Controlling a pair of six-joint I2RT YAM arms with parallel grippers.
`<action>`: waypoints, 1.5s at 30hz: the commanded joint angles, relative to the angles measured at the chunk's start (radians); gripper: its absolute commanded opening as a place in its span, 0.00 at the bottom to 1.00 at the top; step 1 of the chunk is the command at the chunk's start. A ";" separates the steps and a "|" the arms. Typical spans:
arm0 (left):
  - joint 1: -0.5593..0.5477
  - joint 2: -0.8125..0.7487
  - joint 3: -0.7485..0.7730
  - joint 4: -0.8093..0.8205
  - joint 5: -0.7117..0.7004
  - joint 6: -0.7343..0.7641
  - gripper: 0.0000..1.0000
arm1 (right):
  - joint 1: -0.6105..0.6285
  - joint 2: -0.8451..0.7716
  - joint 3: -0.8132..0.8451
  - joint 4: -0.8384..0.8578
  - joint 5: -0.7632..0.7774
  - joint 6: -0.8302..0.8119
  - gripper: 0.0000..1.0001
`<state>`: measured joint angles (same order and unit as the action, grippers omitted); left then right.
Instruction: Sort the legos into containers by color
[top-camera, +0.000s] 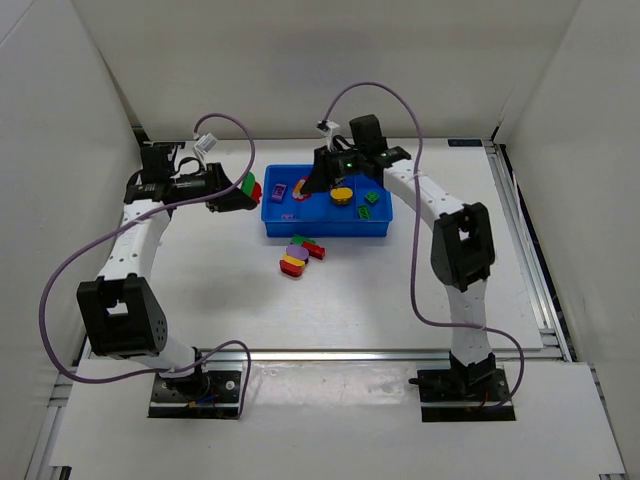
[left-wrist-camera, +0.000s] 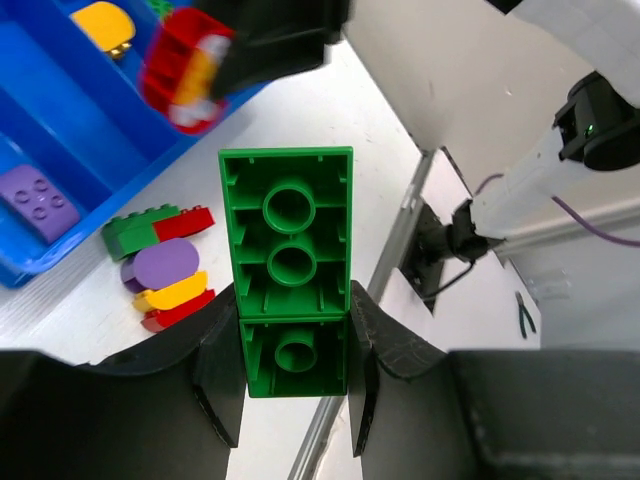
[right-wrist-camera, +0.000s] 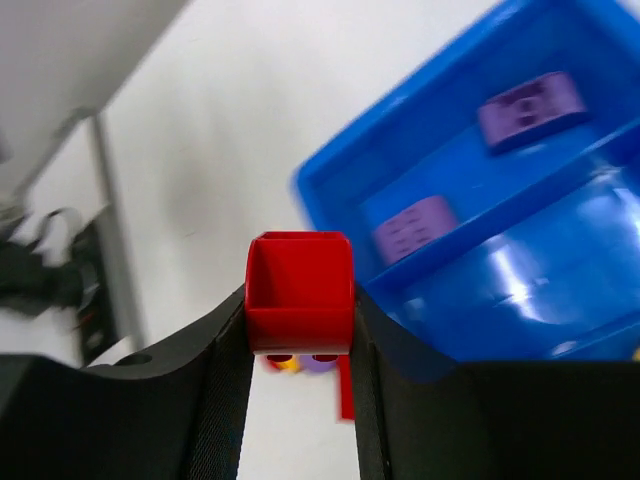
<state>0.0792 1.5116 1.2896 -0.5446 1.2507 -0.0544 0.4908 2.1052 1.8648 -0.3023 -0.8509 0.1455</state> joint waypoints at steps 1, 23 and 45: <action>-0.001 -0.076 -0.021 0.006 -0.075 -0.015 0.19 | 0.032 0.079 0.114 -0.052 0.283 -0.050 0.05; -0.002 -0.079 -0.052 0.006 -0.065 -0.030 0.20 | 0.101 0.006 0.033 0.028 0.521 -0.274 0.85; -0.050 0.076 0.030 0.000 0.360 -0.021 0.23 | 0.092 -0.100 -0.072 0.436 -0.157 0.431 0.90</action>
<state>0.0307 1.6104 1.2667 -0.5495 1.4395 -0.0868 0.5671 1.9896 1.7679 0.1085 -0.9913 0.5098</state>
